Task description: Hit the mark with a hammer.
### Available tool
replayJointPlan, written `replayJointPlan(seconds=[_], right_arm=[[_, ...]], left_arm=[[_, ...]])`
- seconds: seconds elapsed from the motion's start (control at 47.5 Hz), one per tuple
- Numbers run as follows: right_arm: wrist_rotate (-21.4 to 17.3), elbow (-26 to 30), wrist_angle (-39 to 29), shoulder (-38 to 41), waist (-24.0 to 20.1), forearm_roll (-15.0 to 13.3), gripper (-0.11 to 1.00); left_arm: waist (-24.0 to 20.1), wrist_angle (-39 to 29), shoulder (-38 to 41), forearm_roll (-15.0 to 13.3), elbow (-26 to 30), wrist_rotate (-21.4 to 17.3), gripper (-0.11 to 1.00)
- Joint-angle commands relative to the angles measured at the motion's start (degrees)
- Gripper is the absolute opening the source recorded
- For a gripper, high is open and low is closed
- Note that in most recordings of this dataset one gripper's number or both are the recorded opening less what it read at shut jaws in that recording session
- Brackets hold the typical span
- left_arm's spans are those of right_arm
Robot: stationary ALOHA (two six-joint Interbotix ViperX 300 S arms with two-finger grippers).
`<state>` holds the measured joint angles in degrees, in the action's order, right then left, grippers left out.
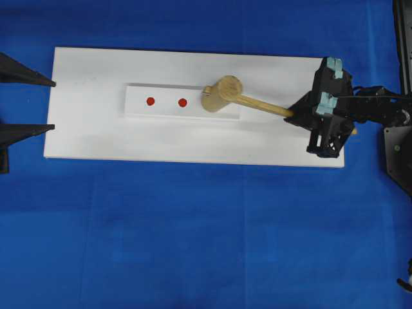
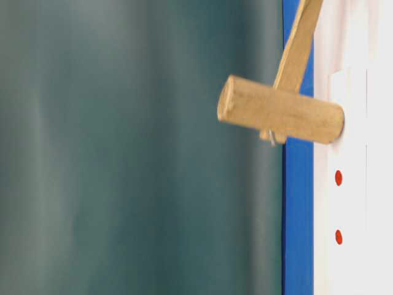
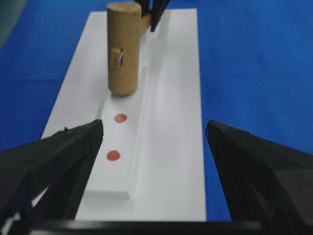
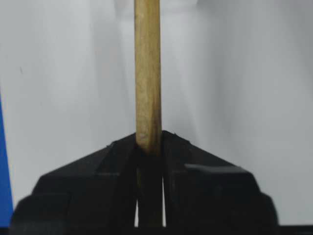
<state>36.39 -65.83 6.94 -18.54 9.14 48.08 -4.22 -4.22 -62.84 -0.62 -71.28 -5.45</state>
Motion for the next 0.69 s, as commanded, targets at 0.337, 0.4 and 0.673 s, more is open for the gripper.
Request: replayJointPlan(seconds=[0.337,0.4,0.673], right_arm=[[0.26,4.48,-2.02,-14.77,0.00,-2.37,0.02],[0.26,4.75,-2.37,-16.00,0.00,-2.81,0.02],[0.26,6.42,-2.90,-15.47,-0.09,-2.99,0.02]], left_arm=[[-0.18,0.18,0.44,-0.18,0.62,0.09,0.84],[-0.18,0.18,0.53,-0.18,0.62,0.09,0.84],[-0.18,0.18,0.62,-0.18,0.53,0.09,0.84]])
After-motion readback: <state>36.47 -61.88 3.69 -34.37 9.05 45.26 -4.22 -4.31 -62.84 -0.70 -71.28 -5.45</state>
